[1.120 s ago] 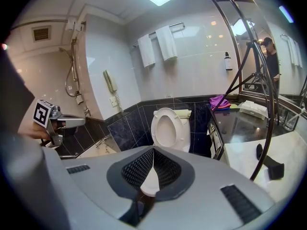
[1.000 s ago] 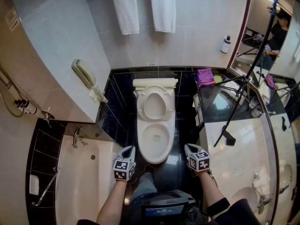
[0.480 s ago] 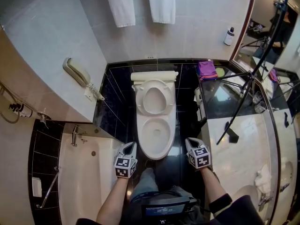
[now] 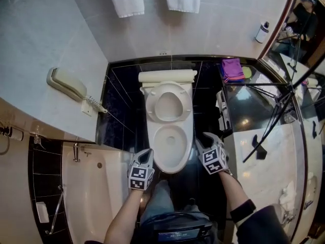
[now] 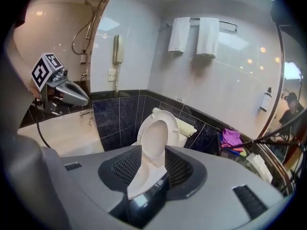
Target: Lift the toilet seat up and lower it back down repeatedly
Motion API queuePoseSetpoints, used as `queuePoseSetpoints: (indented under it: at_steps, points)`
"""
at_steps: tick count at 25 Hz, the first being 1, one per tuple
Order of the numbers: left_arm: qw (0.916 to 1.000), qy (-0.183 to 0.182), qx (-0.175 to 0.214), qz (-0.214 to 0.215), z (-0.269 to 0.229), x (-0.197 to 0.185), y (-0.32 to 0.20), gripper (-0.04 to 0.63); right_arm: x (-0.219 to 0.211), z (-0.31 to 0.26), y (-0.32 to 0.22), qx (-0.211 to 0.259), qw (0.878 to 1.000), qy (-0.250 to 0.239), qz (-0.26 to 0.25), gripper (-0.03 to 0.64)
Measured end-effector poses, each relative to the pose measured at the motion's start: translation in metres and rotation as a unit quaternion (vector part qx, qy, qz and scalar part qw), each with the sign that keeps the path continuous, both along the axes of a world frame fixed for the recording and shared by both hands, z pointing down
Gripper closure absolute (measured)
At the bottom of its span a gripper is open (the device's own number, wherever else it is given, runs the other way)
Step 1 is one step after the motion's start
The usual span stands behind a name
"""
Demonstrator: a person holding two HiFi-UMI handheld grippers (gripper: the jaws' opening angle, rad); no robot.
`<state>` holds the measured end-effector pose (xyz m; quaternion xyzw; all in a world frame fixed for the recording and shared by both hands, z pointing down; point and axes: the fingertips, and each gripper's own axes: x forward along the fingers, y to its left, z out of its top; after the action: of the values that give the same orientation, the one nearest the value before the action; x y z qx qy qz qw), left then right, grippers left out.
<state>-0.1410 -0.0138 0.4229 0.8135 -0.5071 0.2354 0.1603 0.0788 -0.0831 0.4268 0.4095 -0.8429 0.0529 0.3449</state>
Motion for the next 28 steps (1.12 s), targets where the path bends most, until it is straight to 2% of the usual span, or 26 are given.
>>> queuePoseSetpoints:
  at_steps: [4, 10, 16, 22, 28]
  points:
    - [0.9999, 0.004, -0.004, 0.015, 0.017, 0.003, -0.045, 0.603, -0.026, 0.008, -0.059, 0.027, 0.997, 0.062, -0.046, 0.430]
    - [0.9994, 0.005, -0.015, 0.030, 0.060, 0.009, -0.112, 0.603, -0.062, 0.018, -0.158, 0.068, 0.984, 0.138, -0.095, 0.416]
    - [0.9991, 0.022, -0.026, 0.027, 0.100, 0.013, -0.174, 0.603, -0.101, 0.041, -0.241, 0.105, 0.960, 0.218, -0.145, 0.405]
    - [0.9991, 0.024, -0.024, 0.026, 0.126, 0.015, -0.220, 0.603, -0.135, 0.069, -0.296, 0.125, 0.941, 0.261, -0.176, 0.405]
    - [0.9988, 0.030, -0.031, 0.022, 0.148, 0.012, -0.238, 0.603, -0.156, 0.090, -0.332, 0.142, 0.927, 0.286, -0.196, 0.405]
